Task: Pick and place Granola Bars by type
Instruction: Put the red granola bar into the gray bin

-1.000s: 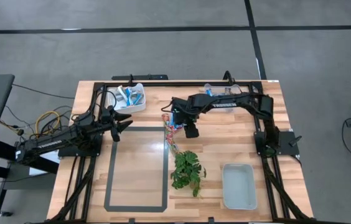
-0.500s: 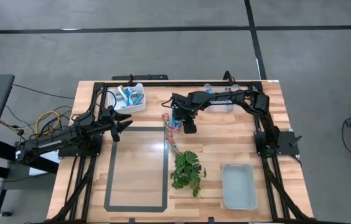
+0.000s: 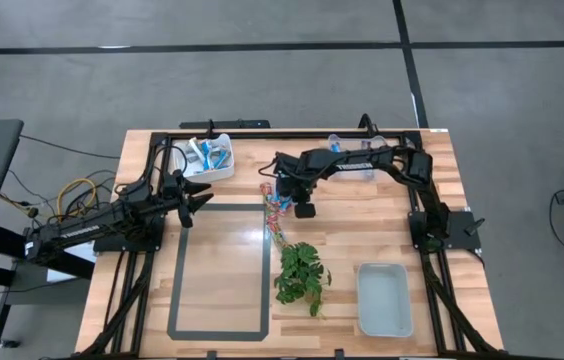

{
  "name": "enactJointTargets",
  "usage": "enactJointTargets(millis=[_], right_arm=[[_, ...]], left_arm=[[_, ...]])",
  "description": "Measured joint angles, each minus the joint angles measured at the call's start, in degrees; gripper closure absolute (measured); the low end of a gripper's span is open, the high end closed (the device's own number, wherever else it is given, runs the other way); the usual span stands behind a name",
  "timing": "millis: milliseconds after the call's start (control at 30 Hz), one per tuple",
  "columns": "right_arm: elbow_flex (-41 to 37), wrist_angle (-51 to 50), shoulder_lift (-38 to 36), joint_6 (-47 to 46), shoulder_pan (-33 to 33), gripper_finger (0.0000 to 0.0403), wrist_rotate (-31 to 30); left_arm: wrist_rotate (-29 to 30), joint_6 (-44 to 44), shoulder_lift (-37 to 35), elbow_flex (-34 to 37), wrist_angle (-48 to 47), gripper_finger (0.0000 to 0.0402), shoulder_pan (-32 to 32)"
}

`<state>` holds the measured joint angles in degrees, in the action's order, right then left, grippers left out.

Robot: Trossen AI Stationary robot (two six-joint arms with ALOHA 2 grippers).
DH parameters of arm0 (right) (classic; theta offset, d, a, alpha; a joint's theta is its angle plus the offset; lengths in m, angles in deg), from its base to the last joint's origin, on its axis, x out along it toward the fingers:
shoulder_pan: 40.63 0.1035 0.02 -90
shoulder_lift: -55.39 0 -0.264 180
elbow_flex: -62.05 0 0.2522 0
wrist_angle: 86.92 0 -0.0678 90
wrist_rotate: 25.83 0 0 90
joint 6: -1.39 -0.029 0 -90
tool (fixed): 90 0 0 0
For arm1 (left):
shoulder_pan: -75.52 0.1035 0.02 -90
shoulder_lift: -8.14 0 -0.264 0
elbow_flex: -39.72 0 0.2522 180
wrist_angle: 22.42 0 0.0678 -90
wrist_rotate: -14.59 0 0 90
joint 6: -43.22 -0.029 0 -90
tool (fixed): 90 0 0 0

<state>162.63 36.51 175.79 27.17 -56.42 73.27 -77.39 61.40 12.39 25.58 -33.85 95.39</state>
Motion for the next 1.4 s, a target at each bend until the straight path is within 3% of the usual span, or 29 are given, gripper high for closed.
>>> enactJointTargets(millis=[433,667,933,1067,1200,1400], right_arm=[[0.0,-1.31,-1.01,0.15,1.74,0.0383,-0.04],[-0.02,-0.95,-1.7,5.06,2.31,0.0305,-0.64],[-0.04,2.13,-1.68,5.76,2.26,0.0196,-7.51],[-0.04,2.91,-1.47,6.34,2.26,0.016,-6.53],[-0.11,2.59,-1.03,7.27,2.26,0.0154,-1.66],[-0.04,4.86,-1.03,7.27,2.07,0.0162,-1.53]], left_arm=[[0.1,0.04,0.0,0.0,0.0,0.0226,0.0],[0.08,0.04,0.0,0.0,0.0,0.0226,0.0],[0.06,0.04,0.0,0.0,0.0,0.0226,0.01],[0.04,0.04,0.0,0.0,0.0,0.0226,0.0],[0.04,0.04,0.0,0.0,0.0,0.0226,0.0],[0.02,0.04,-0.02,0.0,0.0,0.0226,0.0]])
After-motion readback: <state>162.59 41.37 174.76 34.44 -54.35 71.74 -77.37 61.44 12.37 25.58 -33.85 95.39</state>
